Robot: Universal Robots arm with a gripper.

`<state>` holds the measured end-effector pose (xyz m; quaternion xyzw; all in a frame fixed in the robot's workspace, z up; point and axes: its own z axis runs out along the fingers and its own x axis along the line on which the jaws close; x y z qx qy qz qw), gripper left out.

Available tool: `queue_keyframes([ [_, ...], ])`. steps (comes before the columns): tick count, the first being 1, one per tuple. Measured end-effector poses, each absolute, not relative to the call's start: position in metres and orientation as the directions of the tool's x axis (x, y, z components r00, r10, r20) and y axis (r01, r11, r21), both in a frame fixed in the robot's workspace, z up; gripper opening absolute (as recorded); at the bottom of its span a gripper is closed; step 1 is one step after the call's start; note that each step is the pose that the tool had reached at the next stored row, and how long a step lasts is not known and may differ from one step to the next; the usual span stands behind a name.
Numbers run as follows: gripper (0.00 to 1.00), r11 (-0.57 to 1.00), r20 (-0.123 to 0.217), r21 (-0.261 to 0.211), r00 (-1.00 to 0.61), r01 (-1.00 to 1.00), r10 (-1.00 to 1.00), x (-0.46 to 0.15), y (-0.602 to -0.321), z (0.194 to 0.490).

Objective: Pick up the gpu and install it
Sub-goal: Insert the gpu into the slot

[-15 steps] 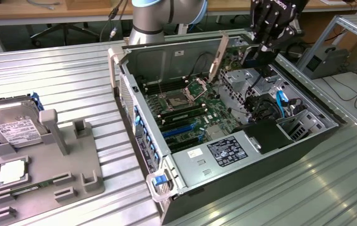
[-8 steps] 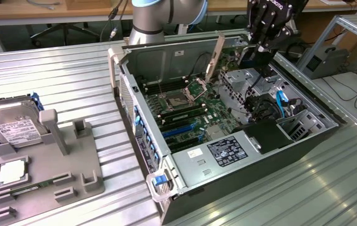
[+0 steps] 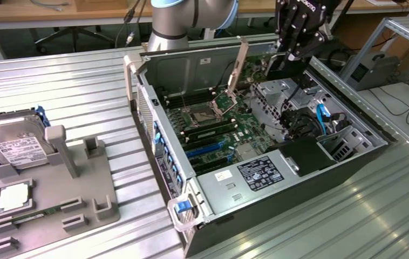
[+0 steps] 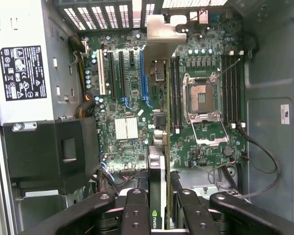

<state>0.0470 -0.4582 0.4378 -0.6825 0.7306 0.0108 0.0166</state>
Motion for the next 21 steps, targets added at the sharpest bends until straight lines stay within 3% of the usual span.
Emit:
queue_keyframes([
  [21,0.27,0.069,-0.039,-0.007,-0.069,-0.998,-0.997,-0.002,-0.458,0.438],
])
